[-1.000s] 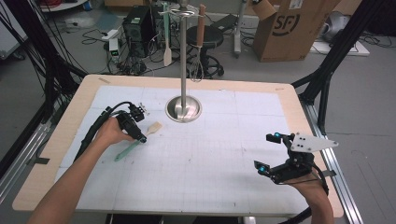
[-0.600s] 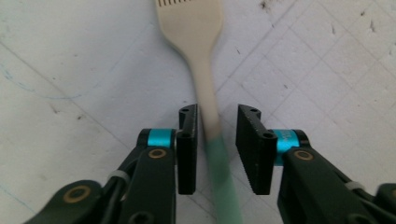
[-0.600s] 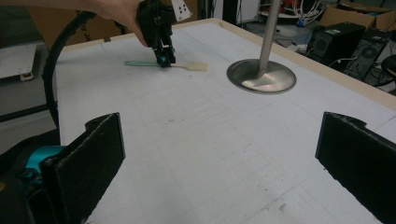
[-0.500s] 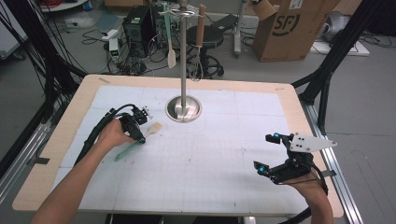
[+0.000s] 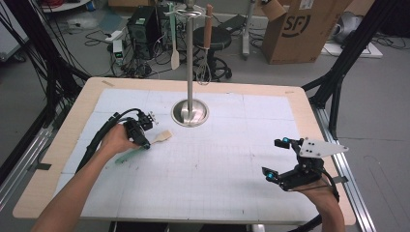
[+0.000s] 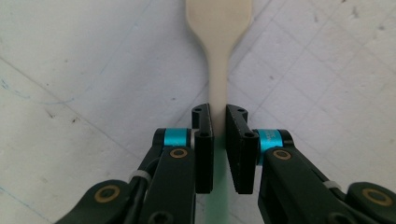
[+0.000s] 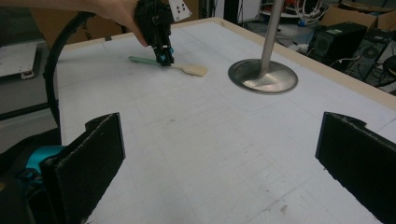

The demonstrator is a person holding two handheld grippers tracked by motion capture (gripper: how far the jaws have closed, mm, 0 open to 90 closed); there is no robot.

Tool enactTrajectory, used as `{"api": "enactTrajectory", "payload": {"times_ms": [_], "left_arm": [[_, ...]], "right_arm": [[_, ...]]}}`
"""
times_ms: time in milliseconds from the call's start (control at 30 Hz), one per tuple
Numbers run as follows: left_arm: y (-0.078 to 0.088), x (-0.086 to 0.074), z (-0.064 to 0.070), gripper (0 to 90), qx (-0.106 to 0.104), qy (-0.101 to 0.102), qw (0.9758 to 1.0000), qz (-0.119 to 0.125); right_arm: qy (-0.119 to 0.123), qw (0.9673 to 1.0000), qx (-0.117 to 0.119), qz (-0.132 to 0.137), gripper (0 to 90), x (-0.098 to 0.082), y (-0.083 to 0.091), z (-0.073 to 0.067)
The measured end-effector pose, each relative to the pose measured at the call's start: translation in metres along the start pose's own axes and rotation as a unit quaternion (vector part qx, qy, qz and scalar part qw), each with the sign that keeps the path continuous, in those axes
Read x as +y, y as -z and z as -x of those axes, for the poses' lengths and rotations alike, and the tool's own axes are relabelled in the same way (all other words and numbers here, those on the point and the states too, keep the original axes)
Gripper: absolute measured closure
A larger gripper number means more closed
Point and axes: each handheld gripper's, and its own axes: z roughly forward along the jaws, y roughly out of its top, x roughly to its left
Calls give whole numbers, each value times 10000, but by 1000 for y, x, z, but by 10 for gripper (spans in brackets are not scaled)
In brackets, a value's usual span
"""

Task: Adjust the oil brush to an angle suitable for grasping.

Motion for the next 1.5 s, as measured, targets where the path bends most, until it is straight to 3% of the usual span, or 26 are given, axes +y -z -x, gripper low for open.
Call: {"api": "enactTrajectory", "payload": {"times_ms": [100, 233, 600, 800, 900, 1000, 1167, 1367, 1500], "left_arm": [[10, -1, 1, 820, -83, -32, 9997, 240], [25, -1, 5, 820, -191, -231, 9984, 484], [55, 12, 29, 820, -345, -776, 9918, 955], [61, 21, 45, 820, -534, -1129, 9853, 1165], [59, 25, 54, 820, -606, -1371, 9826, 1099], [55, 29, 65, 819, -683, -1487, 9794, 1180], [51, 43, 86, 819, -864, -1778, 9743, 1077], [47, 63, 112, 819, -1108, -2137, 9643, 1106], [41, 74, 127, 819, -1229, -2277, 9596, 1104]], "right_arm": [[6, 10000, 4, -2, 0, 1, 0, 0], [15, 10000, 9, 5, 0, 2, 0, -1], [79, 10000, 43, -1, 0, 4, -1, -2], [101, 9999, 50, -3, 0, 5, -1, -3], [66, 10000, 60, 5, 0, 5, -1, -3], [96, 9999, 72, -7, 0, 5, -1, -3], [108, 9999, 85, -31, 0, 6, -4, -3], [102, 9999, 94, -44, 0, 6, -4, -3], [93, 9999, 80, -40, 0, 5, -2, -3]]}}
